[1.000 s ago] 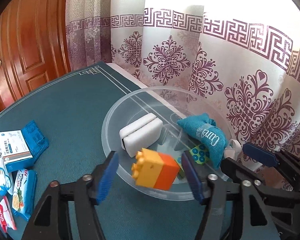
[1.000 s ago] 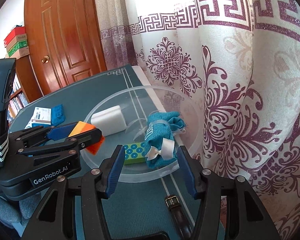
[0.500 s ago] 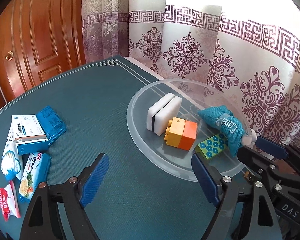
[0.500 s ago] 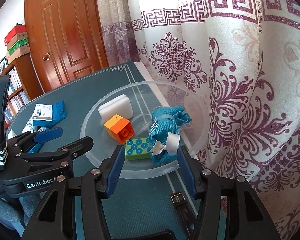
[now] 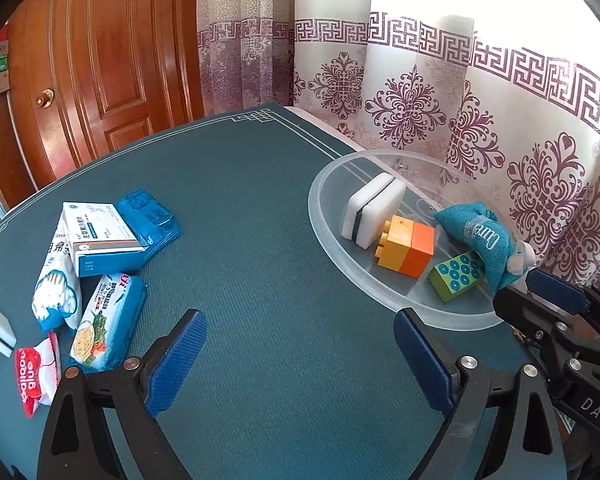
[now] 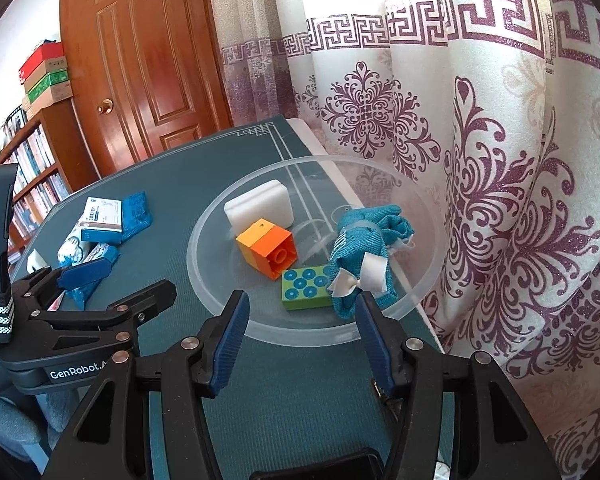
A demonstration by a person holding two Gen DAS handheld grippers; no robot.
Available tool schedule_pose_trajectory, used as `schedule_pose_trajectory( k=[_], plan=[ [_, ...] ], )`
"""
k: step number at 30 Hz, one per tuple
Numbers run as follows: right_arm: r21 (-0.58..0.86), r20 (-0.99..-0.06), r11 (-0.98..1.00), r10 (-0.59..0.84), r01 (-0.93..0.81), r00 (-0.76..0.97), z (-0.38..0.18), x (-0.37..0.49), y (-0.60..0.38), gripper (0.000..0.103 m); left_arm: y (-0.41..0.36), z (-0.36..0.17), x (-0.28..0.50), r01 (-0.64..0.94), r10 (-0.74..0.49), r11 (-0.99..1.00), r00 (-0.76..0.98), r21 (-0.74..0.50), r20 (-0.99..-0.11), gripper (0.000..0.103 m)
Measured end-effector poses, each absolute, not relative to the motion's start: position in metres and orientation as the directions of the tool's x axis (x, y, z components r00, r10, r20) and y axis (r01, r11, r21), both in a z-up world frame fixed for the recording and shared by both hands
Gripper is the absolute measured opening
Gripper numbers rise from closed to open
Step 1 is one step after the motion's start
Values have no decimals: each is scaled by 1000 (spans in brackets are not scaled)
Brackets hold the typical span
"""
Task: Organize objects
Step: 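Move both grippers back from the bowl toward the remaining items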
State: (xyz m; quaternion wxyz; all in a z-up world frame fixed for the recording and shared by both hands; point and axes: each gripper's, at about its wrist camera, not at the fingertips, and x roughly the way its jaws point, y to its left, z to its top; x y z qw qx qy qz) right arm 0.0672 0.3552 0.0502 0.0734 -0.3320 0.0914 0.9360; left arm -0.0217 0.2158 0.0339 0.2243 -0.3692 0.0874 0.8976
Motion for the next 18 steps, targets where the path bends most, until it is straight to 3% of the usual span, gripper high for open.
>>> schedule_pose_trajectory(
  k=[18],
  plan=[
    [124, -657, -983, 22, -137, -754, 45, 65, 317, 61, 176, 32, -16, -387, 259, -922, -669, 29, -696, 100]
  ],
)
